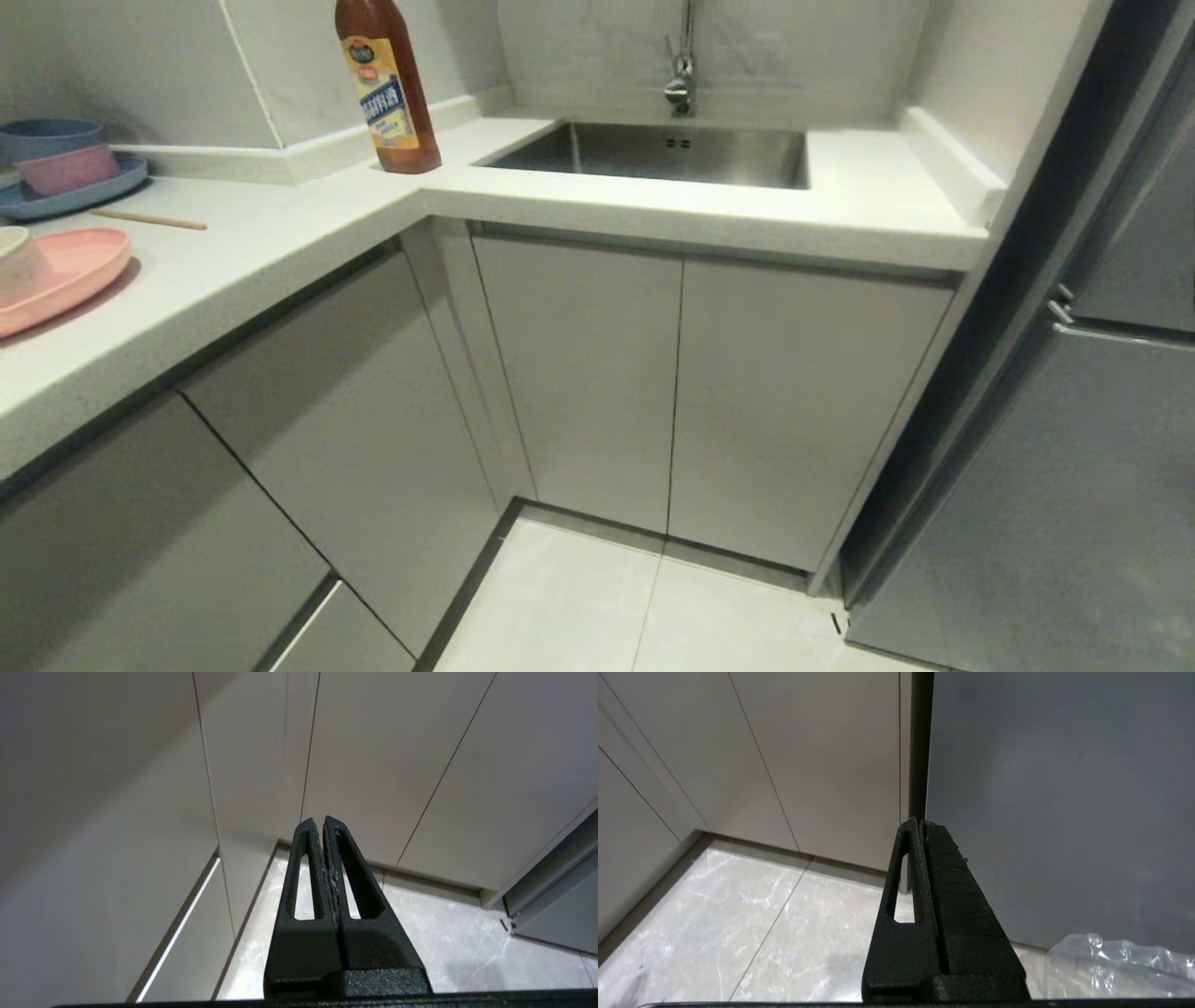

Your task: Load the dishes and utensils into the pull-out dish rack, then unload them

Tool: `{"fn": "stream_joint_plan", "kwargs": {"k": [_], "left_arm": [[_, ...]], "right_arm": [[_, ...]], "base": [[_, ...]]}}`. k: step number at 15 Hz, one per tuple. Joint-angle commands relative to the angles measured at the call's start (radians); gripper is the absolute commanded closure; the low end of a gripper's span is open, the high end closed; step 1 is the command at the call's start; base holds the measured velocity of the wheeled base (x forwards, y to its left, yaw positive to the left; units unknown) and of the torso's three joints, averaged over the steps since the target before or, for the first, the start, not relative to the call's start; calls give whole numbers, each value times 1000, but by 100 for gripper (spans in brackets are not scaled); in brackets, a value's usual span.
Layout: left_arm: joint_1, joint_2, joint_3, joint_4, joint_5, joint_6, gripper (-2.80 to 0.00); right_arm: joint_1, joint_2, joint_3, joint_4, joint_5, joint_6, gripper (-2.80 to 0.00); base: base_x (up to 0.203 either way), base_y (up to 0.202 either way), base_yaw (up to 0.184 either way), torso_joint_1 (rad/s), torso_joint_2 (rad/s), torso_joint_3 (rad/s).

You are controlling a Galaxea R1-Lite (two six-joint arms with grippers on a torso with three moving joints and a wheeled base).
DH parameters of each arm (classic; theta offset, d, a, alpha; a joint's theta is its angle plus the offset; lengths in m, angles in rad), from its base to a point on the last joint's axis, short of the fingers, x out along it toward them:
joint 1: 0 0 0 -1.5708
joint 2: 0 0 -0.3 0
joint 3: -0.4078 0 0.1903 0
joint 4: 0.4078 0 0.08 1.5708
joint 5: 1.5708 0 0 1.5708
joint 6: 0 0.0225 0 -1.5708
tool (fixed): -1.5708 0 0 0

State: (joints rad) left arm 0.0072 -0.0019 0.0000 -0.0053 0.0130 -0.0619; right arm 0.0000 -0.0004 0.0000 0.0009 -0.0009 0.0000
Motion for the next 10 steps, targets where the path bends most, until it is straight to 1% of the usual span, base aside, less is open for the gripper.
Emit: {"fn": "stream_joint_plan", "kwargs": {"k": [1,8,10], "left_arm": [[0,2,0,-1,1,-1,0],[0,2,0,1,1,-3,0],[0,2,0,1,12,-17,0]], "right_arm": [[0,0,0,0,-1,0,0],[0,0,0,-1,1,0,0],[0,0,0,1,-1,0,0]], "base": [[0,0,0,2,-5,200],[0,0,0,3,1,204],[0,0,0,2,2,210]]}}
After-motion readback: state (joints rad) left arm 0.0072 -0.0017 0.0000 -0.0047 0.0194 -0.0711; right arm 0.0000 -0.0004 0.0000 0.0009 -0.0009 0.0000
